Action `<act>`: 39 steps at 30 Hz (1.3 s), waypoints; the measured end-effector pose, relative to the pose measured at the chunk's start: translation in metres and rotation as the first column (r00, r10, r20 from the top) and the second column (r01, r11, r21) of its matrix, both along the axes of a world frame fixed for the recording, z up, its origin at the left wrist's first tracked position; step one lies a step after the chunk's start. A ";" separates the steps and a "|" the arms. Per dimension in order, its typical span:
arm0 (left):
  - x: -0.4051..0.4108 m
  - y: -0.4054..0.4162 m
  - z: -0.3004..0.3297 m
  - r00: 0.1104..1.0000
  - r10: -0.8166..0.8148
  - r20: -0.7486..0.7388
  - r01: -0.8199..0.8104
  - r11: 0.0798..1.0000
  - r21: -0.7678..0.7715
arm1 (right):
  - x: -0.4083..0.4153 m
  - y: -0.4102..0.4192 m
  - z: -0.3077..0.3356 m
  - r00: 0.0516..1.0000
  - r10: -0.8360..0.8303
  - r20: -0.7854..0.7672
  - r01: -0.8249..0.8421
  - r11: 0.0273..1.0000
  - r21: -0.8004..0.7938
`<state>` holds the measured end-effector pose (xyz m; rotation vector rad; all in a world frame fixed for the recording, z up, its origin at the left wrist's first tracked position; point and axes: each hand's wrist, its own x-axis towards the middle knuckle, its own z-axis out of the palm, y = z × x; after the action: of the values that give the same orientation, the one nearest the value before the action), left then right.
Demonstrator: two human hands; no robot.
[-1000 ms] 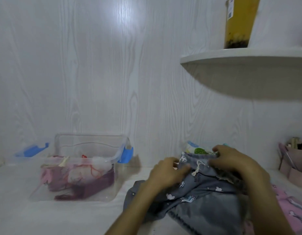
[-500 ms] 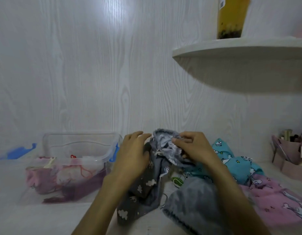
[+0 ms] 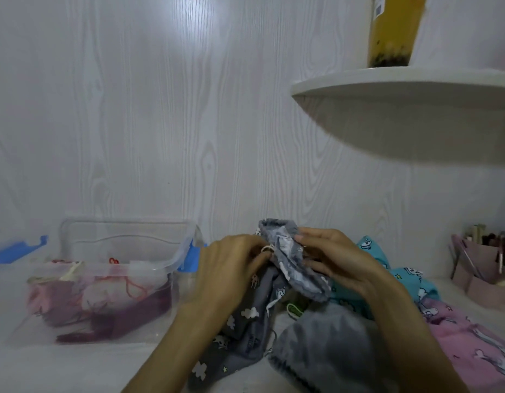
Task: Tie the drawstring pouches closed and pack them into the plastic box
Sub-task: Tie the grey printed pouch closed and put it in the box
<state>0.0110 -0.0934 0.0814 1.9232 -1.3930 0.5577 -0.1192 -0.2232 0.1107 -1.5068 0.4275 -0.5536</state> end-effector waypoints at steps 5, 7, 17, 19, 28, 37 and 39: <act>0.009 -0.001 0.001 0.976 -0.078 -0.202 0.075 0.997 -0.020 | -0.002 0.001 0.001 0.975 0.157 -0.159 -0.191 0.956 -0.225; 0.017 -0.003 -0.001 0.900 -0.163 -0.404 0.144 0.987 -0.076 | 0.001 0.004 -0.004 0.972 -0.030 -0.234 -0.108 0.826 -0.553; 0.029 0.024 0.030 0.947 -0.062 -0.316 0.023 0.992 -0.126 | -0.026 -0.018 0.002 0.980 -0.164 -0.114 0.075 0.830 -0.552; 0.035 0.033 0.033 0.978 0.049 -0.204 -0.094 0.973 -0.212 | -0.038 -0.028 0.003 0.990 -0.137 0.032 0.140 0.952 -0.273; 0.070 0.065 0.032 0.868 0.479 -0.130 -0.493 0.863 -0.107 | -0.067 -0.059 -0.008 0.701 -0.710 -0.064 0.605 0.639 -0.475; 0.014 0.041 0.047 0.941 0.056 -0.333 -0.040 0.998 0.056 | -0.054 -0.048 -0.003 0.799 -0.560 -0.220 0.288 0.677 -0.677; -0.004 0.016 0.034 0.903 -0.050 -0.426 0.063 0.998 0.016 | -0.055 -0.036 0.004 0.870 -0.428 -0.245 0.170 0.727 -0.666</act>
<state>0.0074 -0.0772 0.1154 1.8773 -1.1700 0.0748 -0.1741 -0.2595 0.1149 -2.2367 0.8771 -0.7042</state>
